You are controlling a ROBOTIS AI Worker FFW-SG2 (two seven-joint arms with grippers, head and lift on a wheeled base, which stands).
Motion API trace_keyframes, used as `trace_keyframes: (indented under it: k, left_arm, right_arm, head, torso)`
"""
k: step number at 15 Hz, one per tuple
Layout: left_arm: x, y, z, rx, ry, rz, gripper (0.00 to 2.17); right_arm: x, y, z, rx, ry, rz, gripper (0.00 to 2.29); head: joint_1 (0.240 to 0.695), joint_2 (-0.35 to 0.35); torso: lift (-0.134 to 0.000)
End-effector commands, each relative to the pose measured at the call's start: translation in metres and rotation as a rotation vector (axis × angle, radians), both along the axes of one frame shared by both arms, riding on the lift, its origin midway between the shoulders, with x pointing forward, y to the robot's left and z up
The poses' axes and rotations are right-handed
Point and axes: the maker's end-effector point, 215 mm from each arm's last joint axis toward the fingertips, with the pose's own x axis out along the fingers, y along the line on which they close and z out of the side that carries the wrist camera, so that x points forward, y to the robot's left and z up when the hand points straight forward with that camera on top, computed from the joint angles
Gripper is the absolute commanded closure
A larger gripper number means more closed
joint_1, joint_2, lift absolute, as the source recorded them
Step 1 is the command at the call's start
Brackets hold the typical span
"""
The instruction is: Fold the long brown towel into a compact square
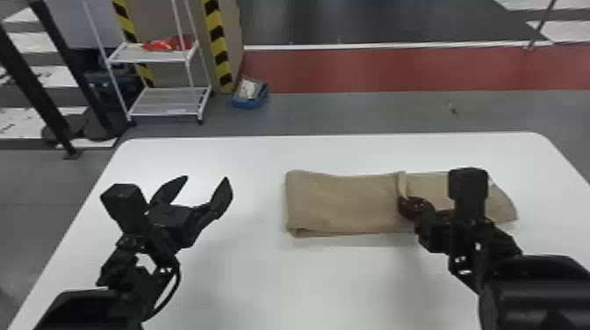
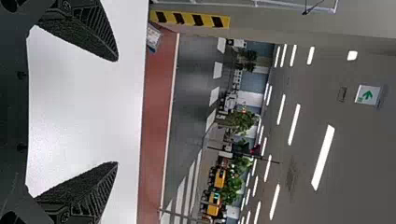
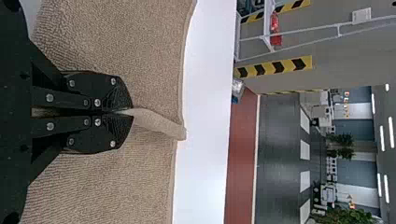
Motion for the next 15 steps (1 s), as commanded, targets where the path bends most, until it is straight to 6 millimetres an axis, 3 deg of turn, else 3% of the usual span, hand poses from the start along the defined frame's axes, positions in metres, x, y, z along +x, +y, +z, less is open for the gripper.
trace_keyframes:
  k: [1,5,9,12,15]
  left_arm:
    - [0.000,0.002,0.002,0.000,-0.007,0.002,0.09]
    - [0.000,0.003,0.004,-0.003,-0.015,0.005,0.09]
    - [0.001,0.005,0.008,-0.003,-0.027,0.010,0.09]
    - [0.002,0.007,0.012,0.003,-0.058,0.020,0.09]
    - [0.002,0.014,0.013,0.006,-0.064,0.047,0.09]
  right_arm:
    - [0.002,0.003,0.016,0.010,-0.048,0.006,1.11]
    - [0.004,0.007,0.051,0.061,-0.154,0.018,1.11]
    - [0.001,-0.045,0.077,0.146,-0.215,-0.072,1.11]
    - [0.003,-0.063,0.059,0.148,-0.188,-0.105,1.11]
    - [0.005,-0.067,0.043,0.156,-0.158,-0.113,1.11]
  head:
    - [0.695,0.063]
    - [0.695,0.070]
    - [0.695,0.064]
    - [0.695,0.024]
    - [0.695,0.009]
  torso:
    - [-0.125]
    - [-0.125]
    - [-0.125]
    - [-0.125]
    - [-0.125]
